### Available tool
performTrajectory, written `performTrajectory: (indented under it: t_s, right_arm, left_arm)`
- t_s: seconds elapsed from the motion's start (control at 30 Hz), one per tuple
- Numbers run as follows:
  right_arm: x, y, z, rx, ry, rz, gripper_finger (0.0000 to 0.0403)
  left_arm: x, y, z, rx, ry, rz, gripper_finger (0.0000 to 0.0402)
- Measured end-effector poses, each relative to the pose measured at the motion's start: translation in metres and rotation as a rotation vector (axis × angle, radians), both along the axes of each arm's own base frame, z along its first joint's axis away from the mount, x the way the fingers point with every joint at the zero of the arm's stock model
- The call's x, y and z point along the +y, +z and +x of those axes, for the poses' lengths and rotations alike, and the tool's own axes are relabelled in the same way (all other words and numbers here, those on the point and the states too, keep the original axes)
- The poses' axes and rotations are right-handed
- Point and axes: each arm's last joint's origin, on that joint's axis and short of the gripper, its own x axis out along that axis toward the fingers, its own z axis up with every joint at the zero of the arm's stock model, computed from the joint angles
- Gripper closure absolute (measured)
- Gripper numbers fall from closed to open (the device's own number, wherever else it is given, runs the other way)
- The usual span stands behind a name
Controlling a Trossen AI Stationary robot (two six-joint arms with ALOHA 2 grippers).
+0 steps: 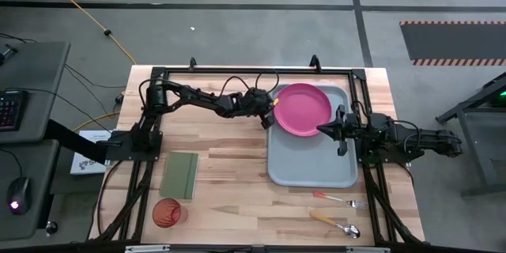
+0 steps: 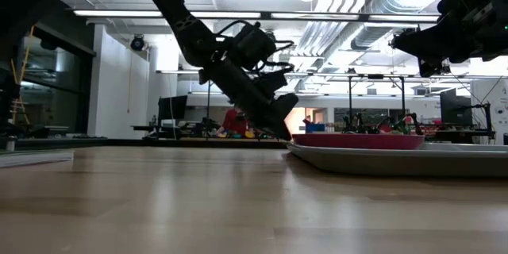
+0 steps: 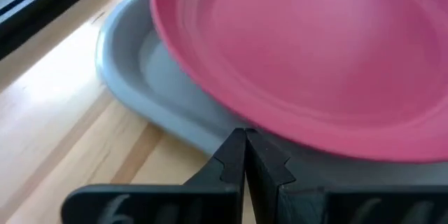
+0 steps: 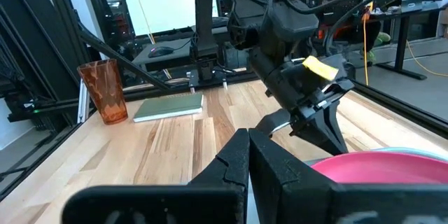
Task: Pick and place plate/cup/fork/spoon on tray
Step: Put the pink plate on the light blue tray, then put the white and orange fork to the right of the pink plate on the light blue tray
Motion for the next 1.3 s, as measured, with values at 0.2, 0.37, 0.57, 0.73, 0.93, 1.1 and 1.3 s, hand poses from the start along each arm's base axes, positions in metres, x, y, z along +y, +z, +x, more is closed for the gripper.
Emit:
performTrajectory:
  t_s: [0.2,0.37,0.57,0.73,0.93,1.1,1.3]
  right_arm:
    - [0.000,0.000,0.000,0.000,0.000,0.000,0.0402]
    - [0.000,0.000,0.000,0.000,0.000,0.000,0.0402]
    - [0.000,0.000,0.000,0.000,0.000,0.000,0.0402]
    - [0.000,0.000,0.000,0.000,0.000,0.000,0.0402]
    - [0.000,0.000,0.000,0.000,0.000,0.000,0.0402]
    - [0.000,0.000,0.000,0.000,0.000,0.000,0.0402]
    - [0.000,0.000,0.000,-0.001,0.000,0.000,0.0402]
  left_arm:
    - [-0.004,0.008,0.007,-0.096,-0.025,0.016,0.0401]
    - [-0.003,0.007,0.006,-0.088,-0.023,0.001,0.0401]
    - [-0.004,0.024,0.002,-0.063,-0.059,0.089,0.0401]
    - [-0.006,0.078,-0.014,-0.071,-0.038,0.170,0.0401]
    - [-0.024,0.119,-0.056,-0.304,-0.069,0.214,0.0401]
    - [-0.047,0.104,-0.106,-0.505,-0.134,0.240,0.0401]
    - [-0.068,0.090,-0.148,-0.517,-0.195,0.241,0.0401]
